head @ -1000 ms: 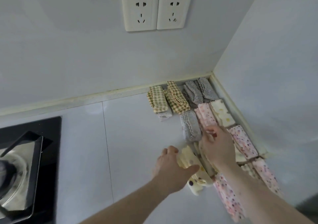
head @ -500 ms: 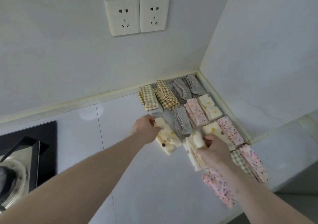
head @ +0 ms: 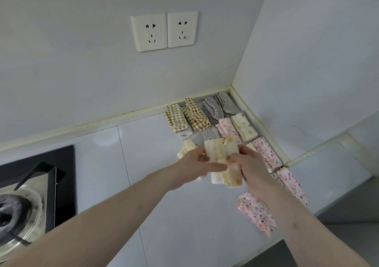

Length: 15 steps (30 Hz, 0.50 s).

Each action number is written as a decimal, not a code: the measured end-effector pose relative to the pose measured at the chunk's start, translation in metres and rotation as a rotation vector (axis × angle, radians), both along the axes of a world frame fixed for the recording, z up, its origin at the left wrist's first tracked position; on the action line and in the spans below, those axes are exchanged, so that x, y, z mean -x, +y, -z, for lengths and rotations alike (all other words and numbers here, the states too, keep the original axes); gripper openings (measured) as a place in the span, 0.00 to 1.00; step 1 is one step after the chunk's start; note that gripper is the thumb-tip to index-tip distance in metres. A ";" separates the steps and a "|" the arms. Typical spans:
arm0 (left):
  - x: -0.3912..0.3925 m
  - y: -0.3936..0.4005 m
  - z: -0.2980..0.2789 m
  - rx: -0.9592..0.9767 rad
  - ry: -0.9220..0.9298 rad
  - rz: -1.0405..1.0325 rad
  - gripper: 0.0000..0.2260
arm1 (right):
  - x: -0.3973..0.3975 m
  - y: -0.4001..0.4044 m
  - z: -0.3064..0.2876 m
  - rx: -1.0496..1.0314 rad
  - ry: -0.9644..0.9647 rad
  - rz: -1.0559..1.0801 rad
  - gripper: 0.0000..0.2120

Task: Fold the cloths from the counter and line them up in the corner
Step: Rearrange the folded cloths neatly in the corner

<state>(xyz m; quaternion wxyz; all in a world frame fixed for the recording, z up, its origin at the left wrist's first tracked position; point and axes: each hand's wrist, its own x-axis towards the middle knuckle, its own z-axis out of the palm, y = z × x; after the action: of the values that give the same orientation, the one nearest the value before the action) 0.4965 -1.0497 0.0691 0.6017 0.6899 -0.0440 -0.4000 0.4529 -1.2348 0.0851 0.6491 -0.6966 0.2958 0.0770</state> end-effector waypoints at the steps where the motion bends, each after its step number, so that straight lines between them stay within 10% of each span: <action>1: 0.000 0.002 0.000 0.033 0.022 -0.026 0.30 | 0.001 0.001 -0.003 -0.014 0.001 -0.031 0.13; 9: 0.001 0.015 0.016 0.068 0.042 -0.293 0.13 | 0.015 -0.012 0.006 -0.081 -0.034 -0.059 0.08; 15: -0.024 0.027 0.045 -0.055 0.091 -0.459 0.13 | 0.075 -0.058 0.051 0.741 0.267 -0.354 0.06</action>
<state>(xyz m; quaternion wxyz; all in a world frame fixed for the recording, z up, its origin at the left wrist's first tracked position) 0.5203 -1.0230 0.0243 0.6592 0.6793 0.1519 -0.2846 0.3777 -1.2929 0.0346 0.2881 -0.9065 0.2608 0.1650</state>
